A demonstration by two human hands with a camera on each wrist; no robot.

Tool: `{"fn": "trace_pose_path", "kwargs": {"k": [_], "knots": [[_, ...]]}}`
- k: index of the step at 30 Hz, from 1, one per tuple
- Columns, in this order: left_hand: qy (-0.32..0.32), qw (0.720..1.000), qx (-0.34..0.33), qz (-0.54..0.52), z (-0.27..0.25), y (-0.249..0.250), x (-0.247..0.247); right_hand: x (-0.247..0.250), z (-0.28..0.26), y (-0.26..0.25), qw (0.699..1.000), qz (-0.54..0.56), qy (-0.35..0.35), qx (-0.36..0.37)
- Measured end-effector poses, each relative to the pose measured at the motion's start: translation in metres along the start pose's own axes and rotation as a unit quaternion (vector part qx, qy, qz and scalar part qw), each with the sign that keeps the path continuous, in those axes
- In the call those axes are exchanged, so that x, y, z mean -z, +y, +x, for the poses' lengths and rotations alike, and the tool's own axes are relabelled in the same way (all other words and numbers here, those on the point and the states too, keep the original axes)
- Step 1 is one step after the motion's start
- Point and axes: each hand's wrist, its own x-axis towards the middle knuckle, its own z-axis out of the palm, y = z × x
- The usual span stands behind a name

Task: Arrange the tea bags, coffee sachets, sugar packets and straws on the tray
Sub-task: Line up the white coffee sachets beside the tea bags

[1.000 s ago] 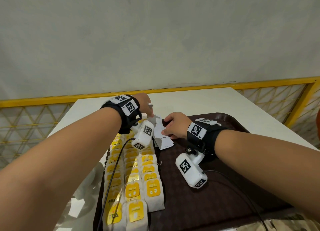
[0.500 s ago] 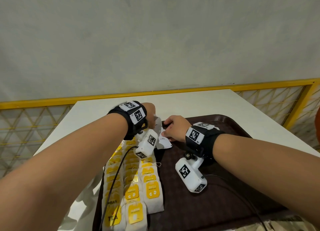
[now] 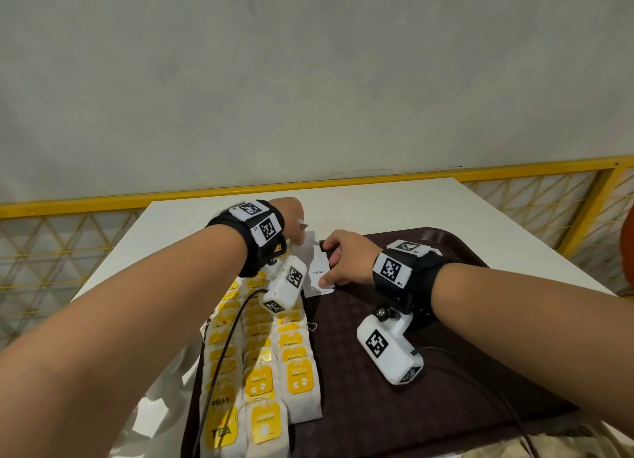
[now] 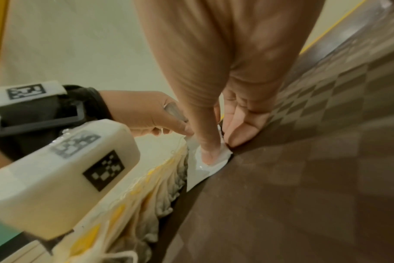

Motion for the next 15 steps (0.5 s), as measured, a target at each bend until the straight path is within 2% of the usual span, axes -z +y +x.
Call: {"fn": "trace_pose_path", "kwargs": {"k": [3, 5, 8, 15], "knots": [[0.022, 0.999, -0.004, -0.042, -0.003, -0.005, 0.003, 0.0, 0.001, -0.005, 1.0, 0.004, 0.008, -0.002], [0.011, 0.998, -0.005, -0.057, -0.005, -0.009, 0.003, -0.001, 0.002, -0.007, 1.0, -0.002, 0.01, 0.0], [-0.018, 0.999, -0.003, -0.043, -0.008, -0.01, -0.001, -0.002, 0.002, -0.008, 1.0, -0.001, 0.012, 0.0], [-0.017, 1.0, 0.007, -0.02, -0.011, -0.003, -0.001, -0.002, -0.001, -0.011, 1.0, -0.017, 0.017, -0.003]]}}
